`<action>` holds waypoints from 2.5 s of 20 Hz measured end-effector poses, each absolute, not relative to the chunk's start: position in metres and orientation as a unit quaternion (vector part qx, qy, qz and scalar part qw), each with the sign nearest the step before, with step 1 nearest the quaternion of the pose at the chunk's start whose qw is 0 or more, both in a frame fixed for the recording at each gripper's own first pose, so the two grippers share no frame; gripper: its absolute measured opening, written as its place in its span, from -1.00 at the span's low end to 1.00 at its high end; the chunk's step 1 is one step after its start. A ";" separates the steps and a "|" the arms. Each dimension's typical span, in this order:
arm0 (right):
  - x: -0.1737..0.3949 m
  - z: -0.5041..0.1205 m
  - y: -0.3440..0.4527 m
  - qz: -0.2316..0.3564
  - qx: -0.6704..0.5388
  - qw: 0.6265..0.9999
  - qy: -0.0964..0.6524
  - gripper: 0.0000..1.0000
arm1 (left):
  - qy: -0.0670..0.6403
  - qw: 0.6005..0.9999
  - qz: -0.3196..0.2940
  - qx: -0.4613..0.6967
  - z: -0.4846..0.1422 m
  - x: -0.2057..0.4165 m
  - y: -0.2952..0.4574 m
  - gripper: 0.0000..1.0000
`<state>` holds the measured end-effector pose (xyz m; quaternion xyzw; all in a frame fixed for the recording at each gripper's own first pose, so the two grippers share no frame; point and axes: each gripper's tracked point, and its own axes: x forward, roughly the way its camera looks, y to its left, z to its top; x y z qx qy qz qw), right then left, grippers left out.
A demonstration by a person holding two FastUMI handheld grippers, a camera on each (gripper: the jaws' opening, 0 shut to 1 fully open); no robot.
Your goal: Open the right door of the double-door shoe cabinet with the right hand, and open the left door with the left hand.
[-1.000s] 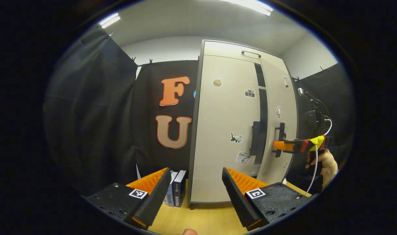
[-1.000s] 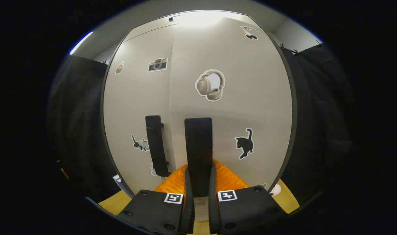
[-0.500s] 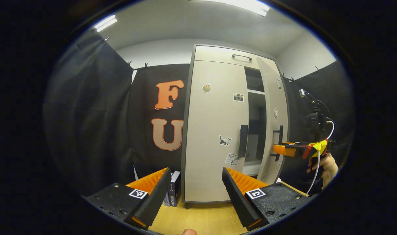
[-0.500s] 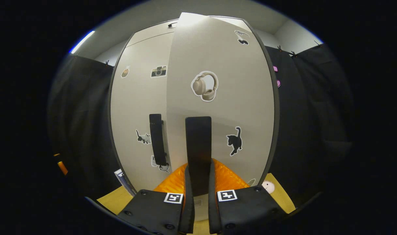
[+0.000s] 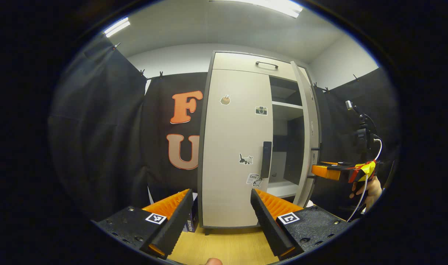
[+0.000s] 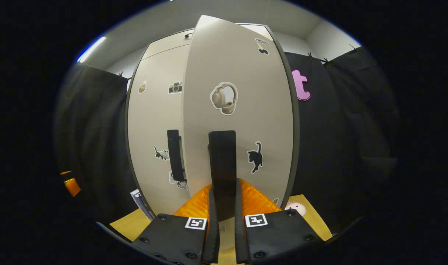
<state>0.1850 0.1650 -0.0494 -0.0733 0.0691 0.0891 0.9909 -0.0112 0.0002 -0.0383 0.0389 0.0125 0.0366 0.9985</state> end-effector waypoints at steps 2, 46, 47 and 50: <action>0.183 -0.048 0.161 0.089 -0.074 0.991 0.068 -0.50 | 0.010 0.999 0.031 0.039 -0.038 -0.013 -0.008 0.89; 0.169 -0.025 0.051 -0.040 -0.069 0.996 0.035 -0.67 | 0.014 0.998 -0.018 0.060 -0.043 0.002 -0.108 0.89; 0.164 -0.026 0.042 -0.045 -0.060 0.997 0.035 -0.82 | 0.014 0.998 -0.022 0.059 -0.043 0.003 -0.113 0.89; 0.158 -0.031 0.050 -0.027 -0.023 0.998 0.047 -0.77 | 0.017 0.998 -0.028 0.055 -0.046 0.005 -0.120 0.89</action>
